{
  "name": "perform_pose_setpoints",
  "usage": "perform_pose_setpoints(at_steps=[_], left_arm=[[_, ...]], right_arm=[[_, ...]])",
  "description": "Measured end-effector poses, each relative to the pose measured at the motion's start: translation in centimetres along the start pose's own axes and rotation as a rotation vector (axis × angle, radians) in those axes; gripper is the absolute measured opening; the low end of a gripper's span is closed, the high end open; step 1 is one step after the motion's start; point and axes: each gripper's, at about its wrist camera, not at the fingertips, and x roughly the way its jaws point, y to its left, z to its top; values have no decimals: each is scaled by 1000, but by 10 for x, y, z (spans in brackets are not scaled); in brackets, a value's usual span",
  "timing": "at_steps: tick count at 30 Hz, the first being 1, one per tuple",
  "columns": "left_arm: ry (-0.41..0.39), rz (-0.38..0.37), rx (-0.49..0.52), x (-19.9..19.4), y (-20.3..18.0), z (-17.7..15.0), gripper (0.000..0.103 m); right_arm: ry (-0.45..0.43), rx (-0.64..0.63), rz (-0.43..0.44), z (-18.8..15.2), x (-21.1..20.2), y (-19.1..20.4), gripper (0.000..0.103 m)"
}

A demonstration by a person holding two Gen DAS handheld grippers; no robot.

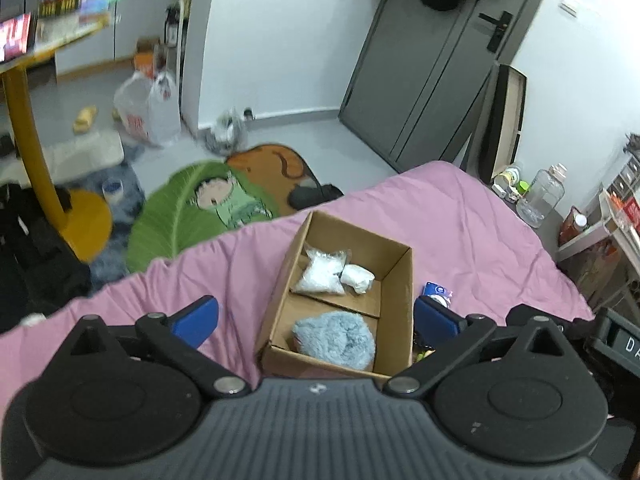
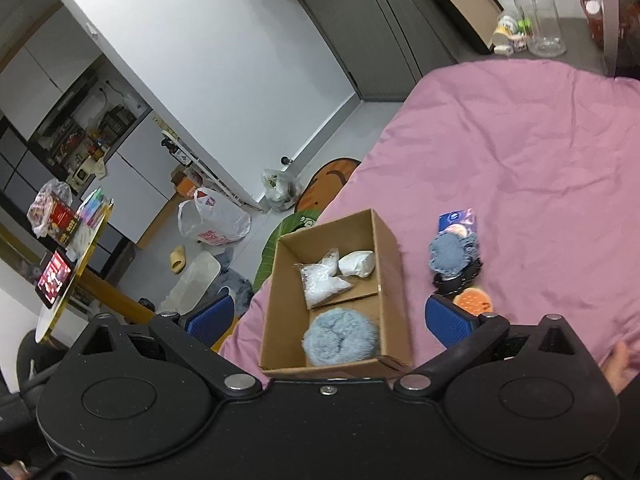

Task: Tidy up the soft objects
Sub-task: 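Raise both tools from the box and move toward the denim plush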

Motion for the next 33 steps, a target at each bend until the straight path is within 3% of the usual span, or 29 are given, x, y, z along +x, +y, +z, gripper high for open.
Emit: perform_pose_setpoints(at_steps=[19, 33], left_arm=[[-55, -56, 57, -45, -32, -21, 103], [-48, 3, 89, -56, -44, -30, 103]], right_arm=[[-38, -79, 28, -5, -58, -14, 103], [-56, -120, 12, -1, -80, -31, 103]])
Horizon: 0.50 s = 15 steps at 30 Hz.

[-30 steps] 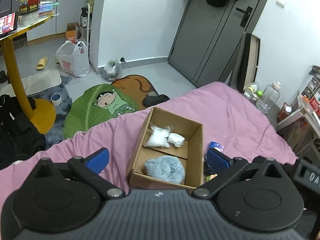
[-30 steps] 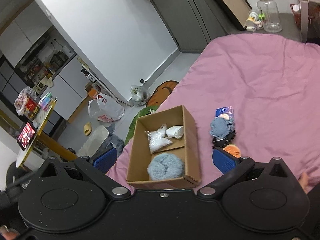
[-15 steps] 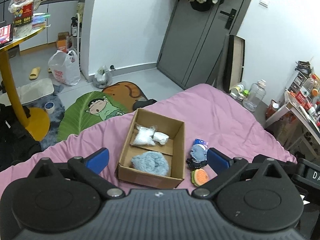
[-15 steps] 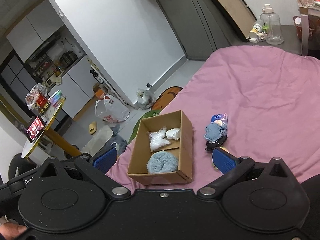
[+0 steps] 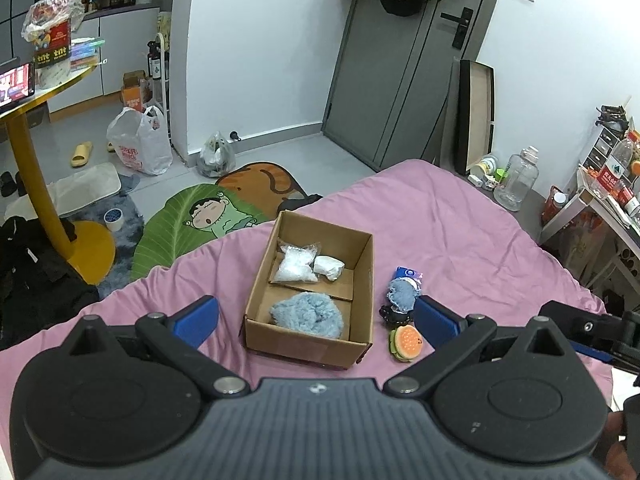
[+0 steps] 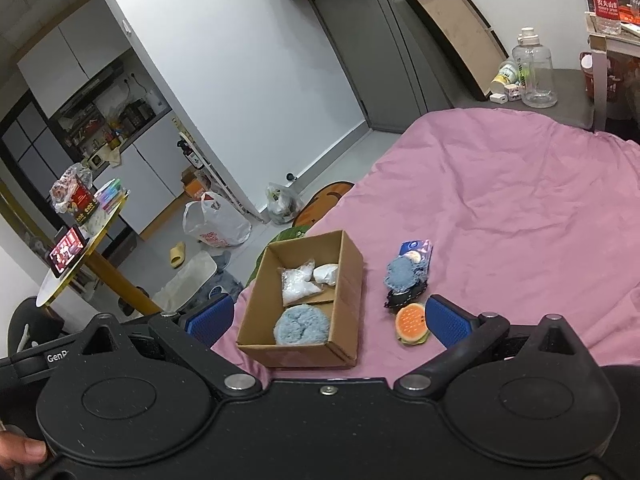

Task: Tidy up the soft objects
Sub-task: 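Raise both tools from the box and move toward the denim plush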

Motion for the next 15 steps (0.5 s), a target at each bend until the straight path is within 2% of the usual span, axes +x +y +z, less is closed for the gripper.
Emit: perform_pose_setpoints(at_steps=[9, 15], left_arm=[[22, -39, 0, 10, -17, 0, 103], [31, -54, 6, 21, -29, -2, 103]], right_arm=[[16, -23, -40, 5, 0, -13, 103], [28, 5, -64, 6, 9, -30, 103]])
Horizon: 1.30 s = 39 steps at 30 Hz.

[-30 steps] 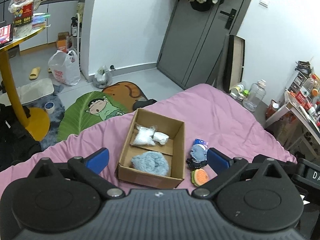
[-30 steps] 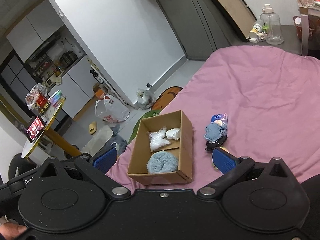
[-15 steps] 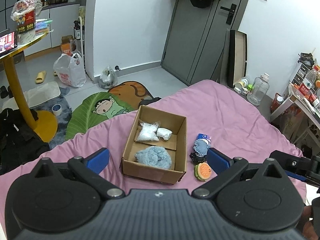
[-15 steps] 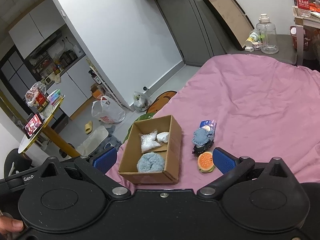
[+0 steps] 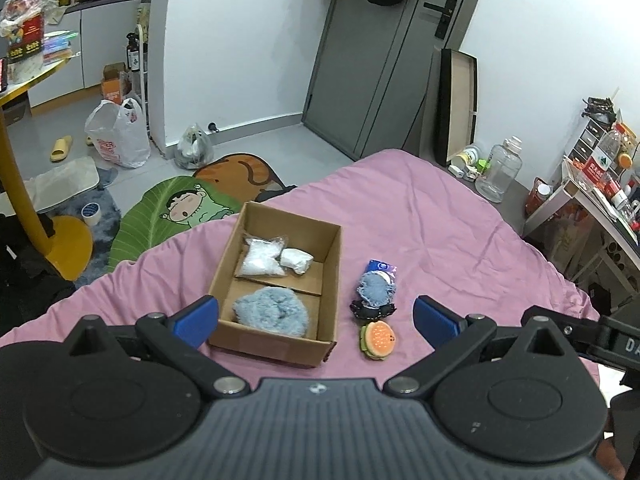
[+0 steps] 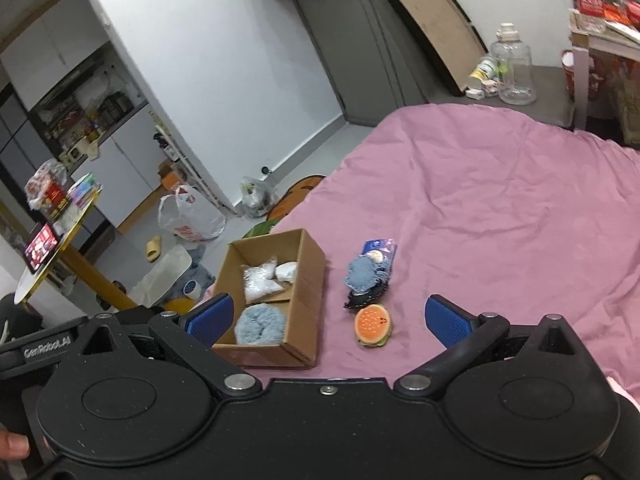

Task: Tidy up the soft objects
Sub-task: 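Raise both tools from the box and move toward the denim plush, then lower the right tool onto the black frilly item and close on it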

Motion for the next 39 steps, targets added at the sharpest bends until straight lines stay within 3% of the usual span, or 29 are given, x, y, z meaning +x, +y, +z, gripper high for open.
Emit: perform_pose_setpoints(at_steps=[9, 14, 21, 39], left_arm=[[0, -9, 11, 21, -21, -3, 100], [12, -23, 18, 36, -34, -6, 100], [47, -32, 7, 65, -48, -6, 89], [143, -33, -9, 131, -76, 9, 64]], right_arm=[[17, 60, 0, 3, 19, -25, 102], [32, 124, 7, 4, 35, -42, 96], [71, 197, 32, 6, 61, -66, 91], [178, 365, 63, 17, 125, -107, 66]])
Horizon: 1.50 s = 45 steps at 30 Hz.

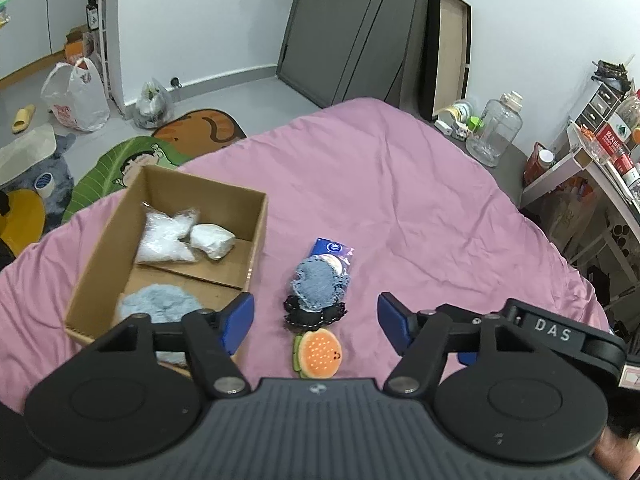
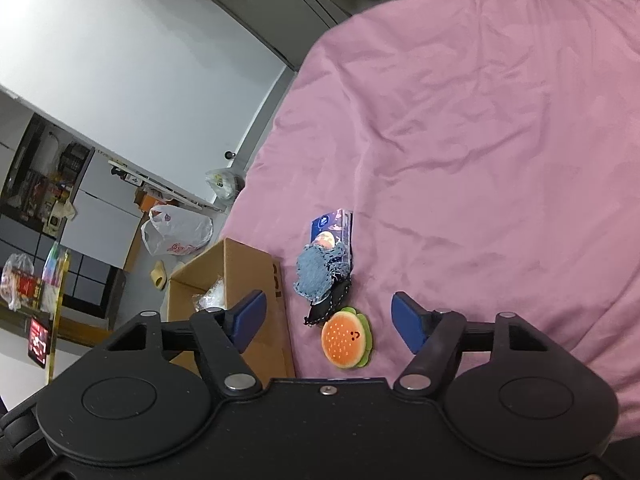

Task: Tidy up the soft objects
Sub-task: 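Lower the right tool onto the black frilly item and close on it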

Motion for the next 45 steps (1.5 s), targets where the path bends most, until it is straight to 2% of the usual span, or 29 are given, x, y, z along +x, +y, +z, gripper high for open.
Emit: perform_pose_setpoints(at_steps=[4, 9, 17, 21, 23, 30, 35, 42, 45], left_arm=[[29, 4, 6, 18, -4, 4, 58], [63, 9, -24, 38, 0, 10, 52], [101, 15, -51, 68, -2, 23, 51], [118, 32, -52, 82, -5, 28, 52], [125, 43, -53, 89, -6, 30, 52], [157, 80, -66, 111, -6, 33, 54], [175, 93, -78, 124, -7, 36, 54], [189, 100, -96, 135, -4, 40, 54], [195, 98, -98, 138, -3, 40, 54]], right_arm=[[22, 35, 7, 3, 15, -9, 61], [43, 78, 30, 6, 31, -17, 51], [86, 175, 79, 11, 63, -26, 47], [97, 186, 58, 13, 78, -27, 43], [111, 204, 64, 14, 84, -30, 38], [156, 223, 44, 16, 107, -34, 36], [205, 251, 31, 16, 127, -37, 31], [256, 266, 37, 15, 143, -38, 28], [268, 263, 41, 14, 145, -40, 12]])
